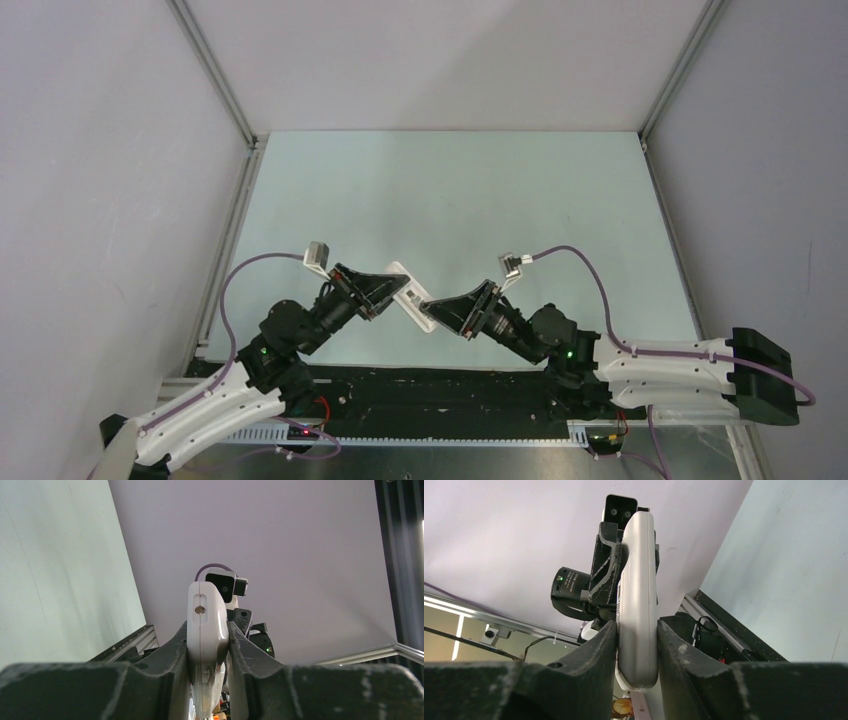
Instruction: Load the batteries into the remote control
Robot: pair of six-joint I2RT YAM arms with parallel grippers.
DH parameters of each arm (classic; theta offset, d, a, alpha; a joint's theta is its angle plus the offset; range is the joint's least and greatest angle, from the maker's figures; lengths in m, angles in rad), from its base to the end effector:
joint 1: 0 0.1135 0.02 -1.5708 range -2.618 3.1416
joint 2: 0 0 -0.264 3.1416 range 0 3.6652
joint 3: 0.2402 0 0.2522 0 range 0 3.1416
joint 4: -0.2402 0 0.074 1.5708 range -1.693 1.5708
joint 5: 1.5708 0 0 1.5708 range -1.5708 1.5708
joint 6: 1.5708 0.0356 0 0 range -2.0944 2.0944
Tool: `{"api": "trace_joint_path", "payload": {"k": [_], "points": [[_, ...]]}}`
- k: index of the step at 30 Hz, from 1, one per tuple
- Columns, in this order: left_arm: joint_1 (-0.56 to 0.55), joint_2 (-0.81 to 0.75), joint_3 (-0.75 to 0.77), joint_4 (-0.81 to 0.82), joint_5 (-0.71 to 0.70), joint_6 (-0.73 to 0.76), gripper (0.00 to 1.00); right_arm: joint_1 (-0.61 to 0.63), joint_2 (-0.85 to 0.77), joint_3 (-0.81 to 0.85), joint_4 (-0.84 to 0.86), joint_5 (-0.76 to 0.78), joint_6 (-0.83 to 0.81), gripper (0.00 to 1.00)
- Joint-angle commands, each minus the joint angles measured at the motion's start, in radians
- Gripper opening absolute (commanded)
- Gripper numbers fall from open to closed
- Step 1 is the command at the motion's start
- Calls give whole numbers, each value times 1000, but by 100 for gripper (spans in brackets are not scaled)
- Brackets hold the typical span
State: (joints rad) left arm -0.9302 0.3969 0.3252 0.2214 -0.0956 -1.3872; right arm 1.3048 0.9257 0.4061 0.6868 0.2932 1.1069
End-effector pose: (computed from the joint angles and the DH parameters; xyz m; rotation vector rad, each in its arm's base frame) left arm 0.0824 -0.1049 0.2742 -0.4778 1.6368 -1.7803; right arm 0.0652 0.2002 0.2729 0.1237 1.6686 1.7344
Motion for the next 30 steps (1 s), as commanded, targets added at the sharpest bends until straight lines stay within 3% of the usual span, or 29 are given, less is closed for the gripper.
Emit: {"api": "trace_joint_path", "payload": {"k": [1, 6, 9, 11, 13, 18, 19, 25, 27, 30], "points": [[-2, -22, 8, 58, -15, -12, 5, -6, -12, 1, 12, 13, -18, 33], [-3, -14, 10, 58, -13, -9, 15, -8, -8, 1, 13, 10, -21, 13], [-3, -6, 13, 59, -11, -4, 21, -8, -8, 4, 14, 6, -26, 6], [-4, -3, 14, 58, -11, -4, 30, -8, -8, 5, 10, 5, -26, 3], [-3, 0, 14, 58, -10, -4, 50, -10, -8, 5, 7, 4, -29, 0], [-2, -15, 12, 59, -18, -2, 78, -24, -69, 13, -77, 7, -47, 0], [-3, -18, 12, 59, -20, -1, 94, -27, -101, 17, -97, 13, -59, 0], [-3, -24, 1, 33, -24, 11, 100, -40, -270, 55, -344, 97, -152, 0], [-1, -24, -5, 2, -17, 15, 100, -43, -309, 100, -502, 166, -215, 0], [0, -31, -20, -45, -1, 13, 100, -49, -294, 213, -907, 381, -273, 0]]}}
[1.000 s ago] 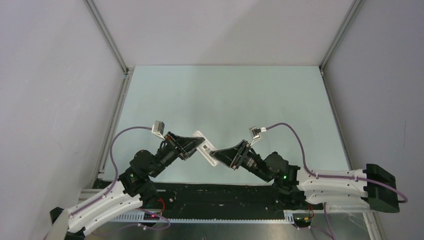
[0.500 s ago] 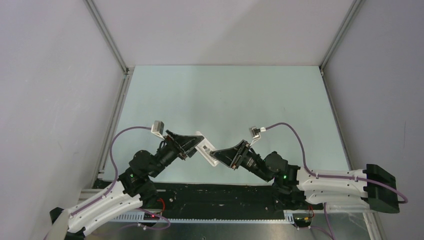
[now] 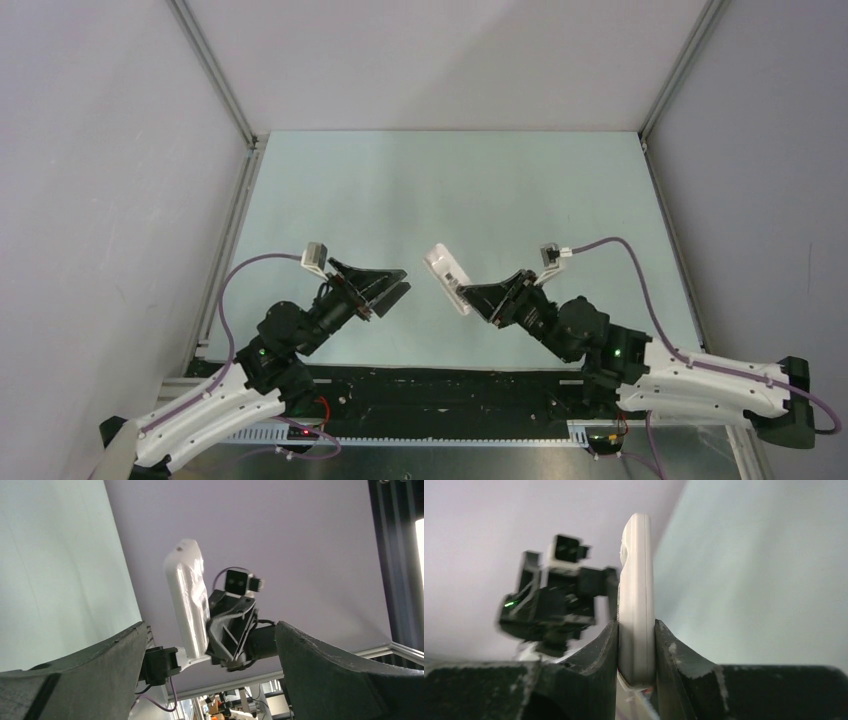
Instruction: Load the batteries into the remote control
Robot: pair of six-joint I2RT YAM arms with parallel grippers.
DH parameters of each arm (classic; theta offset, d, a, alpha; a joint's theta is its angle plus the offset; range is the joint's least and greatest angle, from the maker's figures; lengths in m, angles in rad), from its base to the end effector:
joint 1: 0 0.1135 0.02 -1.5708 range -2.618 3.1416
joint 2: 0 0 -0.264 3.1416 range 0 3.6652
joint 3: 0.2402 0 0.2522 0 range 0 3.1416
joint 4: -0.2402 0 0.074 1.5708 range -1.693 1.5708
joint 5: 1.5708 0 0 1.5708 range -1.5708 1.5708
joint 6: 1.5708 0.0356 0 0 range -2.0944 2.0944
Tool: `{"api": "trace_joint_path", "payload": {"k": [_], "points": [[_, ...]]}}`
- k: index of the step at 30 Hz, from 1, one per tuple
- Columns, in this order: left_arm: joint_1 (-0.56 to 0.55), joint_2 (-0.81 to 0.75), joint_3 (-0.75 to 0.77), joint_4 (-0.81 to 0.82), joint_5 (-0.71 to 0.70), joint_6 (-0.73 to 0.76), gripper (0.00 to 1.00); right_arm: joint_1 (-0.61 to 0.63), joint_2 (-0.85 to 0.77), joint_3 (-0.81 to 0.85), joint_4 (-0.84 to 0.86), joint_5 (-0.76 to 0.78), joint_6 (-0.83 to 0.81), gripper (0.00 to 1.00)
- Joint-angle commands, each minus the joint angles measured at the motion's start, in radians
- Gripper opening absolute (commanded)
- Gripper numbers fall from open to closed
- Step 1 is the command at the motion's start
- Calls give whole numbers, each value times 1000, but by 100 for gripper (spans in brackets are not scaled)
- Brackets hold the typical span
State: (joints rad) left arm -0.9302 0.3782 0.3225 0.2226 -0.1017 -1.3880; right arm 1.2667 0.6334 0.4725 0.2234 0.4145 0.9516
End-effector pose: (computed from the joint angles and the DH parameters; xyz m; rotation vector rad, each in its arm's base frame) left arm 0.0809 -0.1024 0.2754 -0.4803 1.6155 -1.7890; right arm 0.0631 0.1531 0.2964 0.1066 1.6990 1.4278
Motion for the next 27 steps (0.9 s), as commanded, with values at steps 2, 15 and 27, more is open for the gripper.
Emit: {"api": "trace_joint_path", "payload": {"k": [2, 15, 27], "points": [[2, -16, -24, -70, 22, 19, 100, -28, 45, 187, -599, 362, -153, 0], [10, -54, 47, -324, 28, 121, 100, -302, 480, 377, -810, 378, -417, 0], [17, -112, 28, -346, 39, 127, 100, -299, 930, 529, -907, 414, -424, 0]]}}
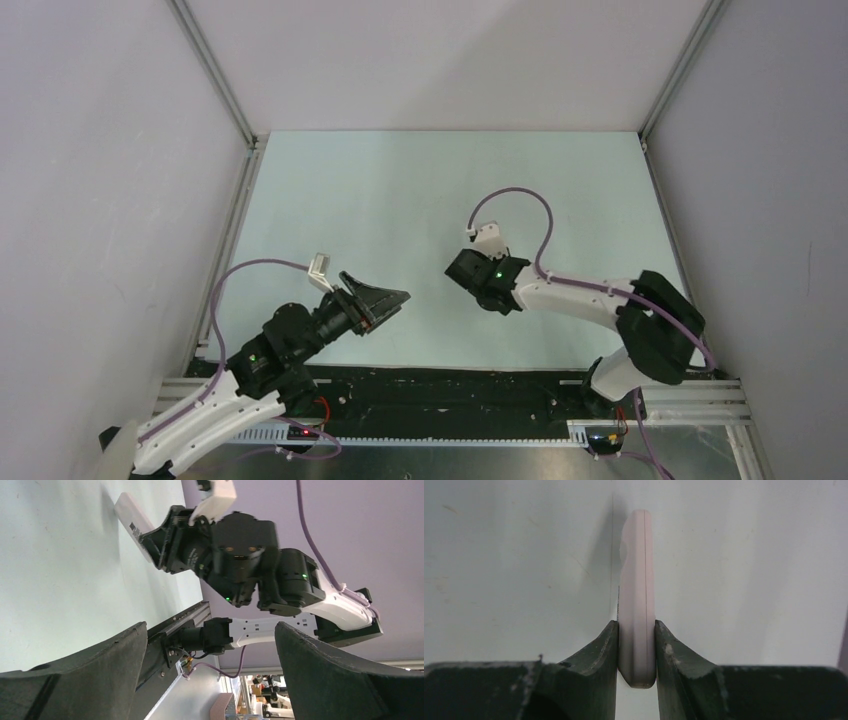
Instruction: Load the batteries into the remote control
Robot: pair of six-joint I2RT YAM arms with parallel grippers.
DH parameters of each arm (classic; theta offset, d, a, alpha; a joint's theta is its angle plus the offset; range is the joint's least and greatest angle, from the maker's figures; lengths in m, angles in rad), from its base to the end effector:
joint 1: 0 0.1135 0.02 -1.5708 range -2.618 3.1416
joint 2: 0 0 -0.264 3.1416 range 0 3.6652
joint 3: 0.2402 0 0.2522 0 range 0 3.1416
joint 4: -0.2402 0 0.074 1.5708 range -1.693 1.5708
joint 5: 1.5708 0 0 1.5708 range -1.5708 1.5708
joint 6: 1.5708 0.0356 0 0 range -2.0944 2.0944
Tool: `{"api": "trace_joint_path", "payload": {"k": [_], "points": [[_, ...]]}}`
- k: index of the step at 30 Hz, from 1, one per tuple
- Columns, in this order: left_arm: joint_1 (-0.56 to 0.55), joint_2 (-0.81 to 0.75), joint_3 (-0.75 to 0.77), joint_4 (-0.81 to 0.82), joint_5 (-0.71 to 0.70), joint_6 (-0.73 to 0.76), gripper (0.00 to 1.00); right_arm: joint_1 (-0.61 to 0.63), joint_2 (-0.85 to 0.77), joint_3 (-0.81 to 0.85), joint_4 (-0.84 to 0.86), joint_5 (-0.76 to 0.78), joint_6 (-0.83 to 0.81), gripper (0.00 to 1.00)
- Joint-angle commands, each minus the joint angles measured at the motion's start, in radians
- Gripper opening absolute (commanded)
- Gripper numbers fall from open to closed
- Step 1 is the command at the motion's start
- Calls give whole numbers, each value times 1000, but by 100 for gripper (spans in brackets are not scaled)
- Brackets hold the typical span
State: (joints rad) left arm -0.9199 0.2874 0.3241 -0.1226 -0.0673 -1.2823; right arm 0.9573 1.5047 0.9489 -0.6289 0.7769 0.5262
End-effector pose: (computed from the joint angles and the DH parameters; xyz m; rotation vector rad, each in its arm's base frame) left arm 0.0737 -0.0929 0.2479 -0.4060 1.8857 -1.5481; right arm 0.1815 0.2144 0.2066 -0.3145 2.3032 -0.3932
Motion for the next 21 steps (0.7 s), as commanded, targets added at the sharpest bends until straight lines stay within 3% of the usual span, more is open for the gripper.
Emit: {"api": "trace_joint_path", "payload": {"k": [1, 5, 12, 21], "points": [[8, -27, 22, -1, 5, 21, 100, 21, 70, 55, -63, 53, 7, 0], [10, -34, 13, -2, 9, 20, 100, 58, 132, 63, -92, 49, 38, 0], [25, -4, 17, 0, 33, 23, 100, 107, 200, 63, -105, -13, 98, 21], [31, -2, 17, 0, 42, 21, 100, 129, 248, 63, -97, -61, 105, 39]]}}
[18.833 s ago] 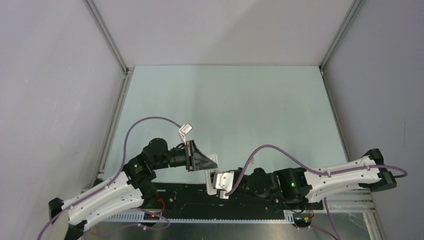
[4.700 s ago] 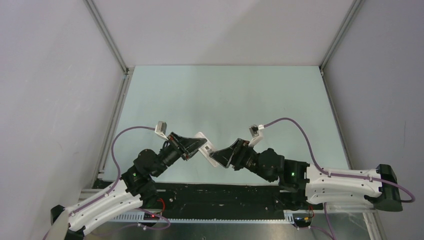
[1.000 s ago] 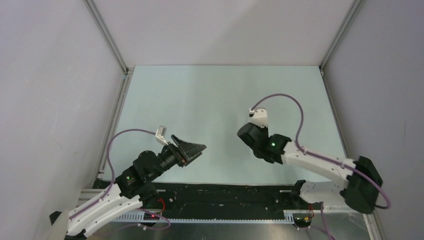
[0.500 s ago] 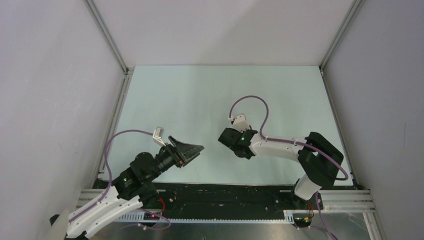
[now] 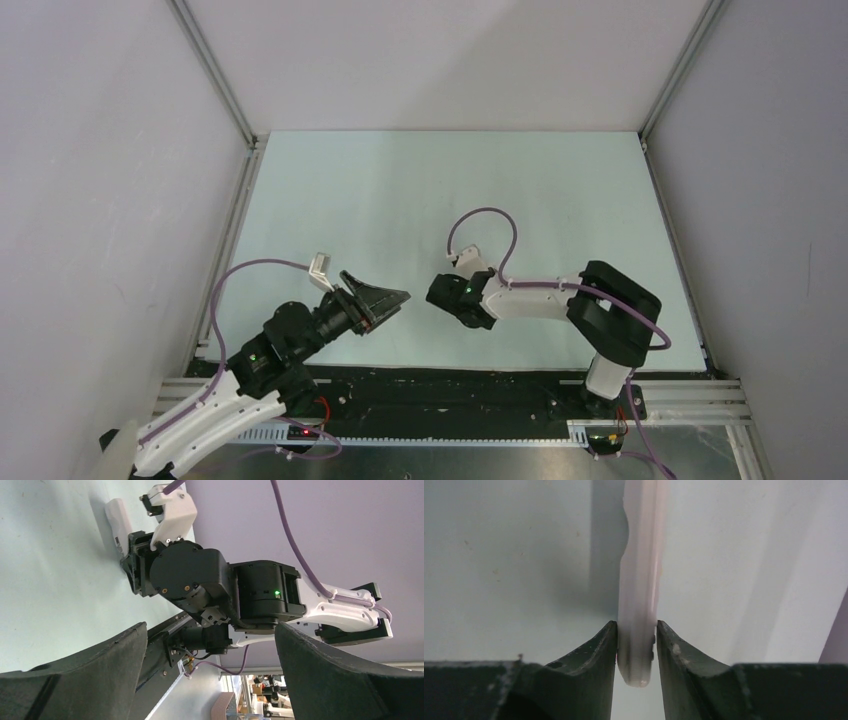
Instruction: Load the batteries into the remote control
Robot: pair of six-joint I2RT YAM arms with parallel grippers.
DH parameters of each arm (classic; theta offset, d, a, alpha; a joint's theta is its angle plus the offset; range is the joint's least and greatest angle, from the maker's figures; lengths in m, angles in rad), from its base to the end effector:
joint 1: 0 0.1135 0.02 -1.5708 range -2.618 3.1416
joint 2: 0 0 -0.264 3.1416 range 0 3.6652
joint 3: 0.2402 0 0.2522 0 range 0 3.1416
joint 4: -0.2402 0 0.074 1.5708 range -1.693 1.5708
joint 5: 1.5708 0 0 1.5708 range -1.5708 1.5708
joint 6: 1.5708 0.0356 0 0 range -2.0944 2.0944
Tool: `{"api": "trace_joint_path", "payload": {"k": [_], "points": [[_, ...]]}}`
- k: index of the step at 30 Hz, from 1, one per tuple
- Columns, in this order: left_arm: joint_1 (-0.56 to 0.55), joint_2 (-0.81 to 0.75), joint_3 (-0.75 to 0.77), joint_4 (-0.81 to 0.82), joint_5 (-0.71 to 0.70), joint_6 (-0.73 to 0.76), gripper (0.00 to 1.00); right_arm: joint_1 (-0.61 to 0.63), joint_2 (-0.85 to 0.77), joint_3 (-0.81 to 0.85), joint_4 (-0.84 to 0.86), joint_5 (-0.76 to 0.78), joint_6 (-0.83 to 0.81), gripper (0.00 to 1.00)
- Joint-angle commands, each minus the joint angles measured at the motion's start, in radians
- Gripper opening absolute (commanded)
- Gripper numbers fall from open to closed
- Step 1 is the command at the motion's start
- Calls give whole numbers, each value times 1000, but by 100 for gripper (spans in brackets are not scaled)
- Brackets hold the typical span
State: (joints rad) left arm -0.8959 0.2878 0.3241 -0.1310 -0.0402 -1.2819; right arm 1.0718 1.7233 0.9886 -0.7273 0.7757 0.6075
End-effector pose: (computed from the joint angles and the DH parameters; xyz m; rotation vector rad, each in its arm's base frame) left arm 0.0752 -0.0917 0.2469 -0.4067 1.8965 -1.5449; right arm 0.1620 0.2452 0.1559 -0.5077 2.3829 -0.5658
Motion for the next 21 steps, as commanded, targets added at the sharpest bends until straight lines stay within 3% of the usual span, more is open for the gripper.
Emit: {"api": "trace_joint_path", "payload": {"k": [1, 7, 11, 17, 21], "points": [[7, -3, 16, 8, 15, 21, 100, 16, 34, 22, 4, -64, 21, 40], [7, -4, 16, 8, 14, 22, 100, 21, 44, 11, 23, -99, 11, 53], [6, -3, 27, 8, 16, 34, 100, 32, 8, 10, 34, -97, 9, 70], [6, 3, 34, 8, 16, 55, 100, 35, -142, 9, 121, -132, -49, 88], [7, -3, 33, 7, 9, 106, 98, 10, -265, 10, 244, -281, -133, 98]]}}
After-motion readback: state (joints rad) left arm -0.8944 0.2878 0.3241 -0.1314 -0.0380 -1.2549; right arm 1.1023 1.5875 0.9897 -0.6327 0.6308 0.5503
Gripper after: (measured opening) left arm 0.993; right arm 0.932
